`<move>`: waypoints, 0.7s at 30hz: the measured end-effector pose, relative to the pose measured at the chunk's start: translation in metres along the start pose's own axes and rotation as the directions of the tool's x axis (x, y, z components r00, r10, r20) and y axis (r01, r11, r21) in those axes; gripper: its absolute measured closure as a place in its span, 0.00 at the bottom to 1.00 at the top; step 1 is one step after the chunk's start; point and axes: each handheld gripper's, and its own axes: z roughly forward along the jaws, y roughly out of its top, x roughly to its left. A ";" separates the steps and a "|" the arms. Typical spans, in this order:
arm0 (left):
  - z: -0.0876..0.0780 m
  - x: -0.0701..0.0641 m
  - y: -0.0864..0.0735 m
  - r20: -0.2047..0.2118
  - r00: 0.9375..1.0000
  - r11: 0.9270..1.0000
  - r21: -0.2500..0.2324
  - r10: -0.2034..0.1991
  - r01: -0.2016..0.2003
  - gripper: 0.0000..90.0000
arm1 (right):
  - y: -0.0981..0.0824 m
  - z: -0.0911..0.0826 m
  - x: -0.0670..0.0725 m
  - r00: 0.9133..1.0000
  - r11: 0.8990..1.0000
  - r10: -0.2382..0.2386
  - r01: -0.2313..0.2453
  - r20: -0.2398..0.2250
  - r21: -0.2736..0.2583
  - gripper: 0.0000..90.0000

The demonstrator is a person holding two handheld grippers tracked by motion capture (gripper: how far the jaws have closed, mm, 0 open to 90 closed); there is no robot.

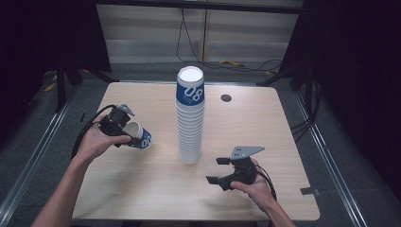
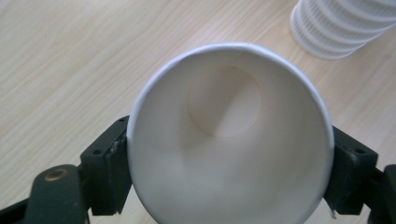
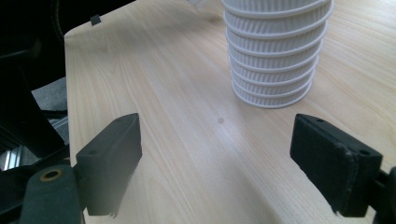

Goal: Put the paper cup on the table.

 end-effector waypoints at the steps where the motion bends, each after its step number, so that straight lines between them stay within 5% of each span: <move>1: 0.001 0.001 0.001 -0.018 1.000 1.000 0.011 0.004 -0.003 0.21 | 0.000 0.000 0.000 1.000 1.000 0.003 -0.003 0.000 -0.003 0.19; 7: 0.003 -0.002 0.003 -0.034 0.999 0.998 0.063 0.029 -0.026 0.21 | -0.001 -0.001 0.000 1.000 1.000 0.005 -0.005 -0.008 -0.012 0.19; 12: 0.013 -0.005 0.007 -0.003 0.997 0.984 0.162 0.082 -0.080 0.20 | -0.001 -0.001 0.001 1.000 1.000 0.004 -0.005 -0.013 -0.009 0.19; 21: 0.023 -0.003 0.013 -0.025 0.998 0.982 0.180 0.060 -0.054 0.17 | -0.002 0.001 0.000 1.000 1.000 0.004 -0.004 -0.017 -0.002 0.19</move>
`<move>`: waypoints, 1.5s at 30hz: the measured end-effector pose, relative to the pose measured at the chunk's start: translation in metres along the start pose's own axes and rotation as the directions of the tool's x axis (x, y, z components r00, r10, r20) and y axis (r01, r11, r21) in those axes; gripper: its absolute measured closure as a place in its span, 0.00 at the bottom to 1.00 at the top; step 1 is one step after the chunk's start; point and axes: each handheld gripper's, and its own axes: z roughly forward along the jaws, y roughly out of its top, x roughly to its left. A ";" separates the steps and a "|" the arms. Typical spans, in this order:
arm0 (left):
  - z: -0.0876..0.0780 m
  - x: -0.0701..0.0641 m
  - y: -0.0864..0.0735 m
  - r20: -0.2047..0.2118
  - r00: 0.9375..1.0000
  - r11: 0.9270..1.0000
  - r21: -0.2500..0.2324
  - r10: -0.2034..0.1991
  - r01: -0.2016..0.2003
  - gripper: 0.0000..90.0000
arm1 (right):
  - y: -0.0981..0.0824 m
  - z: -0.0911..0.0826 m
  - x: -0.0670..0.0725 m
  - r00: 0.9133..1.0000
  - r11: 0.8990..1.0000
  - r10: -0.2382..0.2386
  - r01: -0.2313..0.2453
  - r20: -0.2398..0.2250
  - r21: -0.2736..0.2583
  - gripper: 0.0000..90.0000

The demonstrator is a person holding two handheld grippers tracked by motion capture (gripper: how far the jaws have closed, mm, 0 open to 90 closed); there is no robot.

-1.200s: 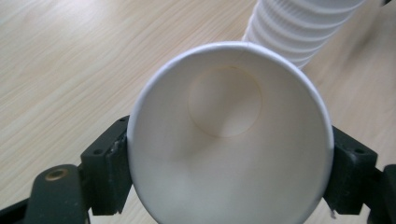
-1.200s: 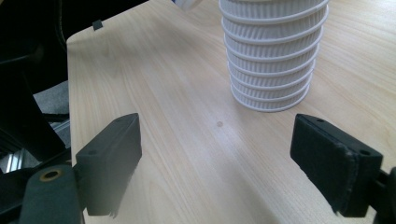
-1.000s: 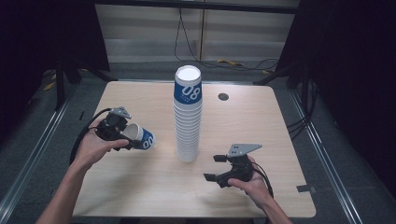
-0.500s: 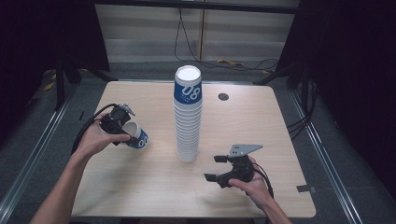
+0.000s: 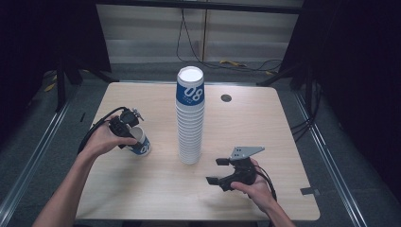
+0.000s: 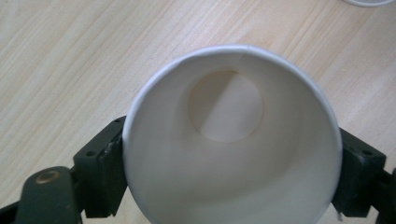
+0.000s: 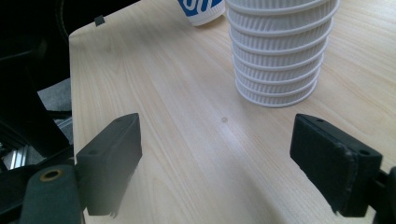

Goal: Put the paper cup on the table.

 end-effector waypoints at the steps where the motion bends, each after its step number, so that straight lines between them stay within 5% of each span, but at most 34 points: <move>1: 0.003 0.000 0.000 -0.013 1.000 1.000 0.006 0.004 -0.004 0.16 | 0.000 0.000 0.000 1.000 1.000 0.000 0.000 0.000 0.000 0.19; 22: 0.018 0.001 0.002 -0.035 0.999 1.000 -0.010 0.029 -0.029 0.19 | 0.000 0.001 -0.001 1.000 1.000 -0.002 0.002 -0.005 0.010 0.19; 31: 0.020 0.004 -0.007 -0.033 0.999 1.000 -0.017 -0.005 0.004 0.18 | 0.000 -0.001 -0.002 1.000 1.000 -0.002 0.002 0.001 0.005 0.19; 45: 0.017 0.002 -0.032 -0.050 0.997 0.989 -0.136 -0.060 0.052 0.19 | 0.000 -0.002 -0.002 1.000 1.000 -0.002 0.002 0.021 0.005 0.19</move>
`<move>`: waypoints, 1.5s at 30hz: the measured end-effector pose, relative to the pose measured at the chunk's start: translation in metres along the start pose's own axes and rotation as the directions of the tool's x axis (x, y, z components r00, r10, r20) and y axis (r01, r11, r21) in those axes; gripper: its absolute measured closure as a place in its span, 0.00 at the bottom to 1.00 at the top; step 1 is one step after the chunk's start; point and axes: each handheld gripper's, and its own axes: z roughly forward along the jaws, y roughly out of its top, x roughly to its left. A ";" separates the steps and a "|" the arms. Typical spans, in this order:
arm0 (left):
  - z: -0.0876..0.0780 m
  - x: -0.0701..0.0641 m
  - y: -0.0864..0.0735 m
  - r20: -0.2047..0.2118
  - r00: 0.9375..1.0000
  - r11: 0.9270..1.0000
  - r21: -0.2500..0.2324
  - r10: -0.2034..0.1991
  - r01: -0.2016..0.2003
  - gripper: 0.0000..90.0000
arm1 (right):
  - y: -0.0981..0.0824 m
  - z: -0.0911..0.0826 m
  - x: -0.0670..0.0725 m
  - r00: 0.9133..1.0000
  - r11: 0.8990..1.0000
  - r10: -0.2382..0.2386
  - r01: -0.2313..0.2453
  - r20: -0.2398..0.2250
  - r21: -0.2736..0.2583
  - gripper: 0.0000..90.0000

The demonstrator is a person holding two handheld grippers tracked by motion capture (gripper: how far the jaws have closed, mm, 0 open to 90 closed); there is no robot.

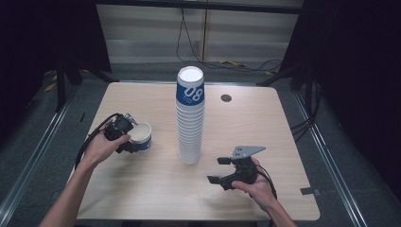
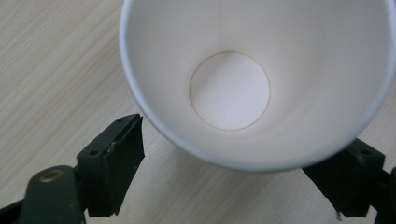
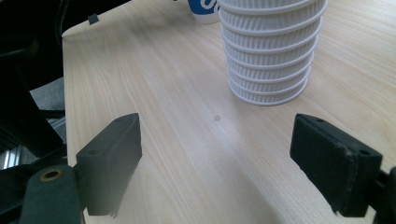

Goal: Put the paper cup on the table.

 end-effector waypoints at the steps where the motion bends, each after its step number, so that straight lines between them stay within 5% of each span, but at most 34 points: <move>1: 0.000 -0.001 -0.002 0.006 1.000 1.000 -0.007 0.001 -0.001 0.19 | 0.000 0.000 0.000 1.000 1.000 -0.001 0.001 0.003 -0.001 0.19; 8: -0.006 -0.003 -0.013 0.026 0.999 0.997 -0.073 -0.020 0.022 0.19 | 0.001 -0.004 -0.003 1.000 1.000 0.008 -0.008 0.021 -0.012 0.19; 13: -0.015 -0.003 -0.026 0.063 0.995 0.984 -0.156 -0.078 0.087 0.18 | 0.001 -0.006 -0.003 1.000 1.000 0.016 -0.016 0.026 -0.015 0.19; 22: -0.021 -0.019 -0.047 0.058 0.994 0.972 -0.213 -0.090 0.100 0.18 | 0.003 -0.014 -0.006 0.998 0.999 0.030 -0.028 0.059 -0.043 0.19; 28: -0.021 -0.033 -0.065 0.053 0.991 0.956 -0.264 -0.120 0.130 0.18 | 0.000 -0.013 -0.005 0.997 0.998 0.031 -0.028 0.066 -0.048 0.19; 32: -0.019 -0.047 -0.073 0.066 0.995 0.954 -0.286 -0.079 0.095 0.18 | 0.000 -0.014 -0.004 0.996 0.998 0.038 -0.033 0.081 -0.055 0.19; 35: -0.018 -0.057 -0.074 0.067 0.996 0.945 -0.318 -0.063 0.081 0.18 | -0.001 -0.015 -0.004 0.993 0.996 0.057 -0.050 0.102 -0.069 0.19; 42: -0.013 -0.079 -0.072 0.096 0.991 0.925 -0.361 -0.090 0.119 0.18 | -0.003 -0.016 -0.002 0.990 0.996 0.051 -0.041 0.130 -0.079 0.20; 45: -0.009 -0.088 -0.071 0.046 0.996 0.919 -0.386 -0.072 0.084 0.18 | -0.005 -0.017 -0.003 0.989 0.995 0.054 -0.043 0.137 -0.085 0.20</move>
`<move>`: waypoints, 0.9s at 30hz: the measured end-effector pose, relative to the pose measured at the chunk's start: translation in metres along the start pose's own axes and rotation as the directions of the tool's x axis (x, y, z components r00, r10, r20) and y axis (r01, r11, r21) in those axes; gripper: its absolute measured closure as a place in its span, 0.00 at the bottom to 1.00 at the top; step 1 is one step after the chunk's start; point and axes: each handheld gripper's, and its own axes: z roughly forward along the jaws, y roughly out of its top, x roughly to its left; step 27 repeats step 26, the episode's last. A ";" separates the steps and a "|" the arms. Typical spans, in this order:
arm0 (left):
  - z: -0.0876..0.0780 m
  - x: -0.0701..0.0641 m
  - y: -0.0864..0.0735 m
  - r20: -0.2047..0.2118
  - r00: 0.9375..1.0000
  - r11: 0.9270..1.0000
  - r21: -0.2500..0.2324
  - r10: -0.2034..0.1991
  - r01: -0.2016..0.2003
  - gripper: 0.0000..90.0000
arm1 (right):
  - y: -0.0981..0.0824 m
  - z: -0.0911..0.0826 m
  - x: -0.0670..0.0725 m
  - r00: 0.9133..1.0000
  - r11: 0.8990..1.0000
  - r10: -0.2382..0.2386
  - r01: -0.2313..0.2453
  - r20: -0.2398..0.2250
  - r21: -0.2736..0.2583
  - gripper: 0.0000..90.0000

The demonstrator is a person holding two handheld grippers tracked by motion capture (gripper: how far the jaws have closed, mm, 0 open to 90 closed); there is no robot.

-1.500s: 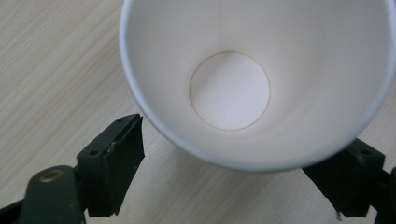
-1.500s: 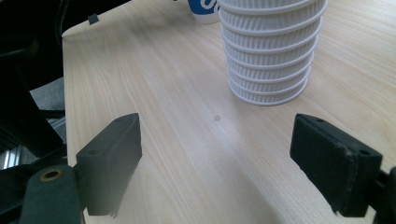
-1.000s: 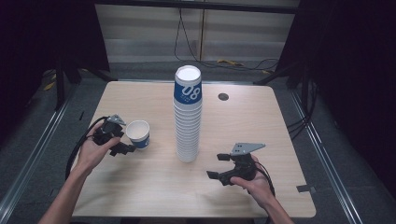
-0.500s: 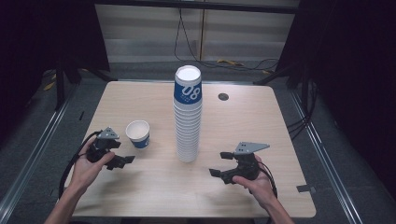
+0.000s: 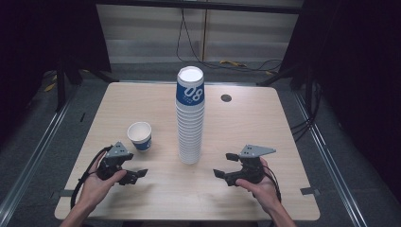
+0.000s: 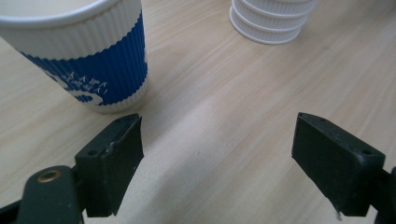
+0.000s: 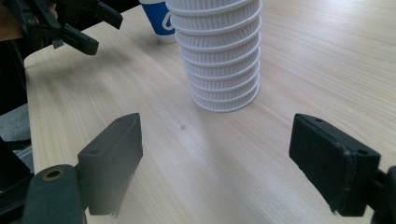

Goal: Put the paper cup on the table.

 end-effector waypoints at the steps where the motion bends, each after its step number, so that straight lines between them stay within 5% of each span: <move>1: 0.001 -0.003 0.000 0.012 1.000 1.000 -0.023 -0.010 0.010 0.18 | 0.000 0.000 0.000 1.000 1.000 -0.001 0.001 0.000 -0.003 0.20; 10: 0.007 -0.025 -0.002 0.046 0.999 0.993 -0.119 -0.007 0.013 0.18 | 0.000 0.003 0.001 1.000 1.000 -0.001 0.001 -0.006 -0.007 0.20; 13: 0.008 -0.034 -0.002 0.054 0.998 0.986 -0.161 -0.044 0.052 0.18 | -0.001 0.004 0.001 1.000 1.000 -0.001 0.001 -0.007 -0.007 0.19; 21: 0.021 -0.039 0.001 0.135 0.986 0.977 -0.173 -0.099 0.121 0.18 | -0.003 0.010 0.002 1.000 1.000 -0.005 0.005 -0.012 -0.005 0.19; 24: 0.024 -0.037 0.001 0.101 0.991 0.980 -0.168 -0.090 0.106 0.18 | -0.005 0.013 0.002 1.000 1.000 -0.001 0.001 -0.001 0.004 0.19; 26: 0.022 -0.040 0.000 0.163 0.978 0.968 -0.189 -0.132 0.162 0.18 | -0.006 0.013 0.002 1.000 1.000 0.004 -0.004 -0.003 0.000 0.19; 27: 0.022 -0.040 0.000 0.163 0.978 0.968 -0.189 -0.132 0.162 0.18 | -0.006 0.013 0.002 1.000 1.000 0.004 -0.004 -0.003 0.000 0.19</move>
